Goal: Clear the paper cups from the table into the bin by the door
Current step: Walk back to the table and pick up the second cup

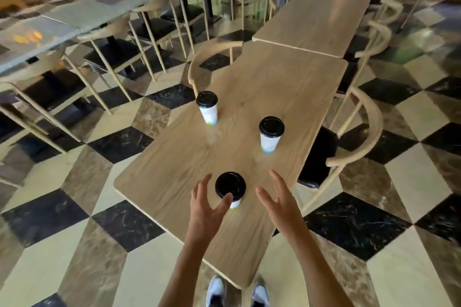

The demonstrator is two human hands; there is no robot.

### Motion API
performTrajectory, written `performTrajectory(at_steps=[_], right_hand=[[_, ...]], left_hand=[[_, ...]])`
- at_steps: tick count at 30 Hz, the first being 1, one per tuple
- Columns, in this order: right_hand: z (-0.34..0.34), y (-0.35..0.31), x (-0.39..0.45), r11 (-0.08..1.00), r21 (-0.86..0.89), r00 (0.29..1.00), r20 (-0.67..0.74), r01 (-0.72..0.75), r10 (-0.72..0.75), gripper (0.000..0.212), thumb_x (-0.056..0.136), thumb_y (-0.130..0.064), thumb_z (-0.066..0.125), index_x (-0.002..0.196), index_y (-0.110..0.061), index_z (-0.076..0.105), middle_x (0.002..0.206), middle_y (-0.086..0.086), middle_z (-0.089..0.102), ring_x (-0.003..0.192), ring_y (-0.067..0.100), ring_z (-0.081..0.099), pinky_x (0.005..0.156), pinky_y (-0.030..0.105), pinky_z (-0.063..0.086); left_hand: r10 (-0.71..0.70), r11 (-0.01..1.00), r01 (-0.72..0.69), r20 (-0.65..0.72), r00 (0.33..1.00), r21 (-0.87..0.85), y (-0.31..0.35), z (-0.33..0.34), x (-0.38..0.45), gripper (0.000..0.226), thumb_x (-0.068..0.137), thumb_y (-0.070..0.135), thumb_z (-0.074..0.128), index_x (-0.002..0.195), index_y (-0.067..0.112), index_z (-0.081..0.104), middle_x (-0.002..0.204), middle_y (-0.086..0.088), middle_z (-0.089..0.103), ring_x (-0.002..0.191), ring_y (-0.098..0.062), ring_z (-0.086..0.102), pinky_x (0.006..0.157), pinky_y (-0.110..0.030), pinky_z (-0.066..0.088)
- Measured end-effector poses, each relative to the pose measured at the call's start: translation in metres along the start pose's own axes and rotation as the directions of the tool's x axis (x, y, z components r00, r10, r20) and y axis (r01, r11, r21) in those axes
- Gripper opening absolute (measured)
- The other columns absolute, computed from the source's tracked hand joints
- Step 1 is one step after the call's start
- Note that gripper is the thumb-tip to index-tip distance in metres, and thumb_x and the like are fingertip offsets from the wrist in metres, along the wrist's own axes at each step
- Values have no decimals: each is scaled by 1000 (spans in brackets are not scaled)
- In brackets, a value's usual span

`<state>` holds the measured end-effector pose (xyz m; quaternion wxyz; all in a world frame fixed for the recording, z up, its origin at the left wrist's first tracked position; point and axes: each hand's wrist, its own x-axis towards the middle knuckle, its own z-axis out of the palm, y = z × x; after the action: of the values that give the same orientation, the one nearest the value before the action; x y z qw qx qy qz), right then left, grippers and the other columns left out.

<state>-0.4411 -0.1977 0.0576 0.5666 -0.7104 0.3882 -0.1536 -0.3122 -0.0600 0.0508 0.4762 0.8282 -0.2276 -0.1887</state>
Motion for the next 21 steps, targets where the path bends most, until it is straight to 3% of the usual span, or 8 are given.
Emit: performTrajectory(at_steps=[4, 14, 21], right_hand=[[13, 15, 27, 996, 20, 996, 15, -83, 83, 71, 94, -45, 57, 154, -26, 25, 161, -7, 28, 147, 12, 26, 113, 27, 24], [32, 33, 60, 984, 3, 983, 46, -180, 179, 74, 92, -53, 54, 155, -28, 22, 162, -6, 26, 148, 13, 24, 112, 28, 25], [28, 39, 68, 982, 19, 982, 32, -189, 188, 74, 91, -56, 53, 154, -30, 23, 161, -11, 26, 147, 10, 26, 108, 26, 24]], left_hand=[[-57, 996, 53, 71, 996, 67, -14, 19, 26, 75, 83, 30, 81, 148, 20, 43, 133, 7, 40, 136, -24, 41, 107, -36, 32], [-117, 980, 90, 144, 983, 178, -24, 40, 58, 95, 70, 33, 87, 151, 22, 37, 140, -4, 42, 132, -26, 45, 105, -51, 46], [-34, 979, 7, 128, 991, 204, -33, 51, 62, 86, 67, 31, 89, 143, 22, 48, 124, 9, 40, 115, -17, 49, 90, -36, 49]])
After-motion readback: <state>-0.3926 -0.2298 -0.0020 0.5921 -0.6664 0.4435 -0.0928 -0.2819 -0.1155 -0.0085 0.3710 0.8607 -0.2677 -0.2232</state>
